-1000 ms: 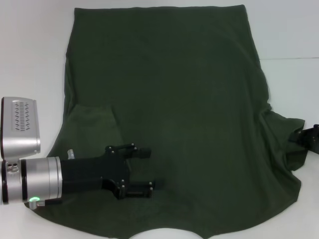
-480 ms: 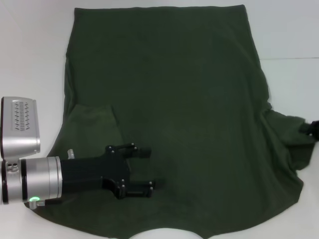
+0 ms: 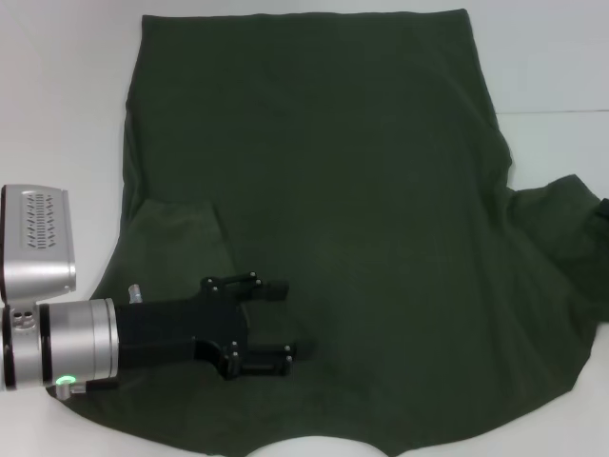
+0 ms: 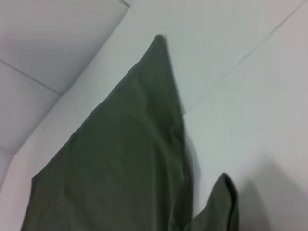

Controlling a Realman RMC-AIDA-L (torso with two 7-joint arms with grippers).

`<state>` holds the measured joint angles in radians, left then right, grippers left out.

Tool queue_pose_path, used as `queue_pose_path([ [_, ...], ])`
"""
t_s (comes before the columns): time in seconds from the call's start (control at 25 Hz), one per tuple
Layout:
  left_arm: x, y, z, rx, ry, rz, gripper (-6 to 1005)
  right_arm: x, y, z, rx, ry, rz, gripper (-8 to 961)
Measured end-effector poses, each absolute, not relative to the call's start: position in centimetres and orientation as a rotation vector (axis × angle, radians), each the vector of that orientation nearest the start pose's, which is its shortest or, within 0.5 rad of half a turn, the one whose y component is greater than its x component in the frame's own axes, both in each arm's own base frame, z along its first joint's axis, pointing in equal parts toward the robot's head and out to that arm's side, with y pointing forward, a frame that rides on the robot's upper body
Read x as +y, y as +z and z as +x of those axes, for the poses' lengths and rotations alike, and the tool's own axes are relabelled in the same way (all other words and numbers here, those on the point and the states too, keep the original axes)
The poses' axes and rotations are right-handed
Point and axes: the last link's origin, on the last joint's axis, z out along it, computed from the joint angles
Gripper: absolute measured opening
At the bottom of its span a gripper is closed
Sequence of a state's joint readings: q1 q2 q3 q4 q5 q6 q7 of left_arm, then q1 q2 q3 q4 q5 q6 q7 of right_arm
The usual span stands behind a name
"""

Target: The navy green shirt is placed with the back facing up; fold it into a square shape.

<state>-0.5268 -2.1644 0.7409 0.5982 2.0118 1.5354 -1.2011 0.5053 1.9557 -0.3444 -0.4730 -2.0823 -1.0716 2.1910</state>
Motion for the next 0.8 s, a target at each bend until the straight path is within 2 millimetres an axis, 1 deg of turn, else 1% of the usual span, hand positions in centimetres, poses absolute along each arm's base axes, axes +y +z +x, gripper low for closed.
queue_pose_path([
  [0.48,30.9,-5.1,-24.6,-0.463,-0.737,-2.822,859,37.2,8.0,38.4,1.689,0.763,-1.533,27],
  [0.8,30.9,-5.1,-24.6,-0.476,-0.740,-2.822,859,37.6,8.2,38.4,1.671,0.746,-1.522,32],
])
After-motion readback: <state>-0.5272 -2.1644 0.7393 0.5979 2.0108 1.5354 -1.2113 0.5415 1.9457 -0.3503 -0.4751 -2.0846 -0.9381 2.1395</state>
